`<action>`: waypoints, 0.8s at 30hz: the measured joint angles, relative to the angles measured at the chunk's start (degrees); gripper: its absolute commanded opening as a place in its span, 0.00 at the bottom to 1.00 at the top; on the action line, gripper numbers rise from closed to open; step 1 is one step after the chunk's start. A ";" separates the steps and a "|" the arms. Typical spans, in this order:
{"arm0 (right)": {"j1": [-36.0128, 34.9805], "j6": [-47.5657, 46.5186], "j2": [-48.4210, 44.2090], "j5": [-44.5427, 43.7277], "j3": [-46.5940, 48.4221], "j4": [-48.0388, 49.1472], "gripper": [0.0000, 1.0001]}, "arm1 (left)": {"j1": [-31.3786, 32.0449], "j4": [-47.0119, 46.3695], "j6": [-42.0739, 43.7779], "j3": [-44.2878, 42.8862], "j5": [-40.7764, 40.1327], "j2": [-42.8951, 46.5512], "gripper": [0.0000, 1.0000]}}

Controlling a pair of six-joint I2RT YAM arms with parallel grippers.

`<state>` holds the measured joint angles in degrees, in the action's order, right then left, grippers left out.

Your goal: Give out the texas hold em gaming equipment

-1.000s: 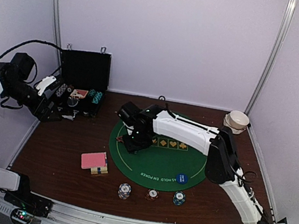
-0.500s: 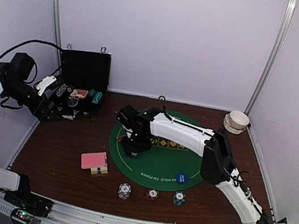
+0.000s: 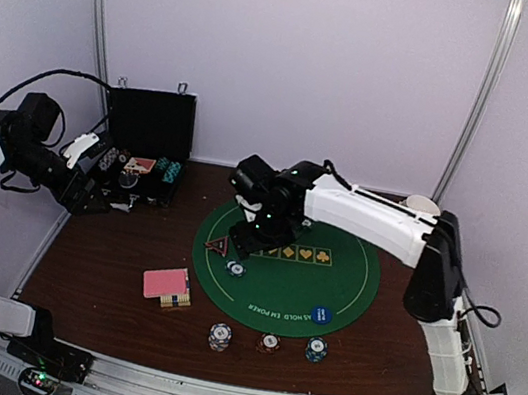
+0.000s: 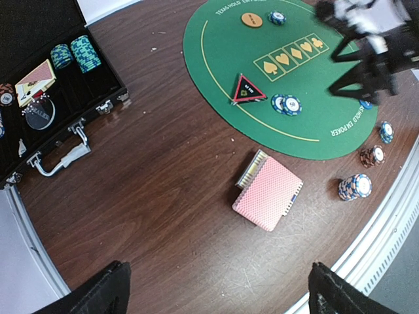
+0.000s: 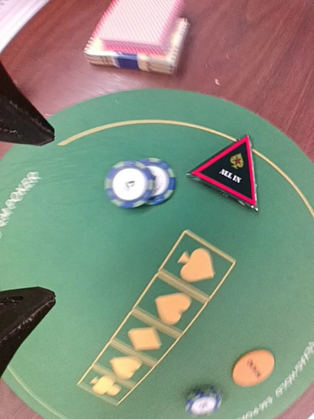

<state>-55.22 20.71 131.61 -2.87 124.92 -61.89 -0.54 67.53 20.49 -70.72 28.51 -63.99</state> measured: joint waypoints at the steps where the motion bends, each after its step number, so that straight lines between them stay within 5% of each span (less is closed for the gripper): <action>1: 0.00 0.09 -3.39 -0.24 -3.13 0.13 0.80 | 0.00 0.00 0.00 -0.02 0.02 0.02 0.97; 11: -0.59 5.09 -36.26 0.15 -45.03 3.87 0.86 | 0.00 0.17 0.66 -0.02 -0.04 0.04 0.98; 16: -2.45 9.01 -41.72 1.90 -58.55 4.00 0.92 | 0.00 0.33 0.96 -0.02 -0.09 0.04 0.98; 24: -3.91 12.63 -43.06 4.96 -66.20 9.53 0.93 | 0.00 0.35 0.98 -0.02 -0.04 0.04 0.98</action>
<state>-59.13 33.34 88.55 2.09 58.72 -52.36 -0.54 67.88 21.47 -70.74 28.47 -63.94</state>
